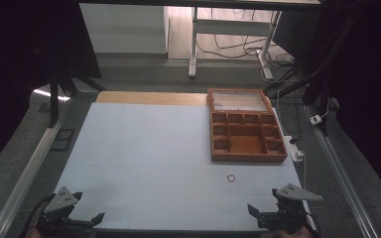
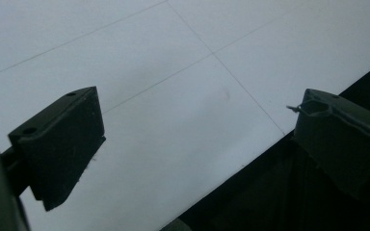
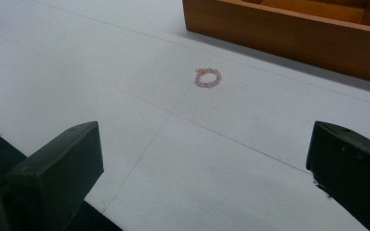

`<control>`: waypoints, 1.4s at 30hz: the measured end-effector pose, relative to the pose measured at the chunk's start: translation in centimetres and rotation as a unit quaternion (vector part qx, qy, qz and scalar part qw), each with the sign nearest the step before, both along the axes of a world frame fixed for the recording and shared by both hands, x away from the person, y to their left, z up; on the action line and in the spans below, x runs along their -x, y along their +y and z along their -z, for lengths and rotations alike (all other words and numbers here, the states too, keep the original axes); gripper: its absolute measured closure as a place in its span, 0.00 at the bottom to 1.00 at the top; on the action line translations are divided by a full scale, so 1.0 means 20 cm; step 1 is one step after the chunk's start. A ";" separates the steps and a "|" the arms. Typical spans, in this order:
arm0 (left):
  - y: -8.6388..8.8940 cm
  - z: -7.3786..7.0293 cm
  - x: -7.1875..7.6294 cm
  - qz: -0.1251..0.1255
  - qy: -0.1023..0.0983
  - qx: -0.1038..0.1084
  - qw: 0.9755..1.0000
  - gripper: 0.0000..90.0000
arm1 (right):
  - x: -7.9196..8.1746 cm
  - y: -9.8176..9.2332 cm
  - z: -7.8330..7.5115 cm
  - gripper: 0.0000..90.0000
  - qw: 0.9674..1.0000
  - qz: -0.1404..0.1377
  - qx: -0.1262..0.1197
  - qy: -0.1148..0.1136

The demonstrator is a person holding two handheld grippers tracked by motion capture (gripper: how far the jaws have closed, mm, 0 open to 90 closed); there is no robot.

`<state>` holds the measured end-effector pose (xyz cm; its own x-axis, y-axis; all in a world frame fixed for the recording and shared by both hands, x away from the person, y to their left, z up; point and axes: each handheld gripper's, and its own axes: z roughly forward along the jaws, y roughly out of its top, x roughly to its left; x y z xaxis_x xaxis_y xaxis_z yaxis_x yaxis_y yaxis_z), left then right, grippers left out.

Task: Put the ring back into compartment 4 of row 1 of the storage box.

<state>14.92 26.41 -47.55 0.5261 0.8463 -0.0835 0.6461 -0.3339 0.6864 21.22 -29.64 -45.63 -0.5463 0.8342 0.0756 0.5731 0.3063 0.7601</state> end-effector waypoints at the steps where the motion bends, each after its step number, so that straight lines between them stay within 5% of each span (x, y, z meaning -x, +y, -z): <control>1: 0.00 0.00 0.00 0.000 -0.001 0.004 1.000 0.04 | 0.00 0.00 0.00 0.00 1.000 -0.001 -0.002 -0.001; 7: 0.00 0.00 -0.01 0.002 0.003 0.009 1.000 0.04 | 0.00 -0.01 0.00 0.00 1.000 -0.006 -0.015 0.003; 27: 0.02 0.01 -0.07 -0.015 0.004 0.022 1.000 0.04 | -0.01 0.01 0.00 0.00 1.000 -0.020 0.003 0.011; 42: 0.02 0.03 -0.15 -0.004 0.014 0.033 0.999 0.04 | -0.10 0.07 -0.02 0.00 0.999 -0.030 0.003 0.011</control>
<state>17.90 26.83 -48.19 0.5152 0.8430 -0.1543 0.6681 -0.2822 0.6885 23.29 -28.28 -45.18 -0.5936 0.8004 0.0837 0.5701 0.3448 0.7457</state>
